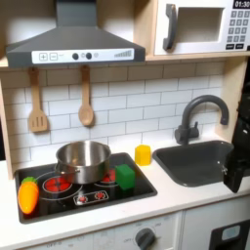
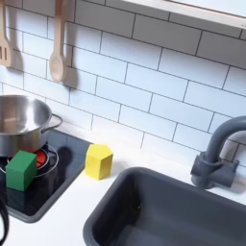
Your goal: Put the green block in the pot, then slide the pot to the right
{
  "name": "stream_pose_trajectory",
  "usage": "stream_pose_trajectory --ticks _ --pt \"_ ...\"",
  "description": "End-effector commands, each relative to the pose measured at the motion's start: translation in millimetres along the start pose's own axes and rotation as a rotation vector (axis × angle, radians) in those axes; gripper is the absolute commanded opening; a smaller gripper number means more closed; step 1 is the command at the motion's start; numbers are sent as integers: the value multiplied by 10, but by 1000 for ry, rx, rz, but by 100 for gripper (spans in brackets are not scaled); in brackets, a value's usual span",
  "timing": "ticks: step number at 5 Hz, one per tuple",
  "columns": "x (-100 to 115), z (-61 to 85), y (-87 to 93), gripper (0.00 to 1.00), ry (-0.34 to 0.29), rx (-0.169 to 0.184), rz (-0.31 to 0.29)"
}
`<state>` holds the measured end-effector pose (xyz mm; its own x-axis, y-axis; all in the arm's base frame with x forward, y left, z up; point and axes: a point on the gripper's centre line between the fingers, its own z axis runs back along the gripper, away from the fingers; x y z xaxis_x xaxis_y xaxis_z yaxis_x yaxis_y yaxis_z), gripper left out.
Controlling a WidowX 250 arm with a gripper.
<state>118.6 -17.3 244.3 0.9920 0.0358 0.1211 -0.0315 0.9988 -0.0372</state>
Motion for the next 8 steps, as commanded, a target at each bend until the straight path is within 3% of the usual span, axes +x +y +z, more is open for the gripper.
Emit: stream_pose_trajectory --ticks 1,4,8 --pt "0 0 0 100 0 0 0" --pt "311 -121 178 100 19 44 32" --pt "857 -220 468 100 -6 83 75"
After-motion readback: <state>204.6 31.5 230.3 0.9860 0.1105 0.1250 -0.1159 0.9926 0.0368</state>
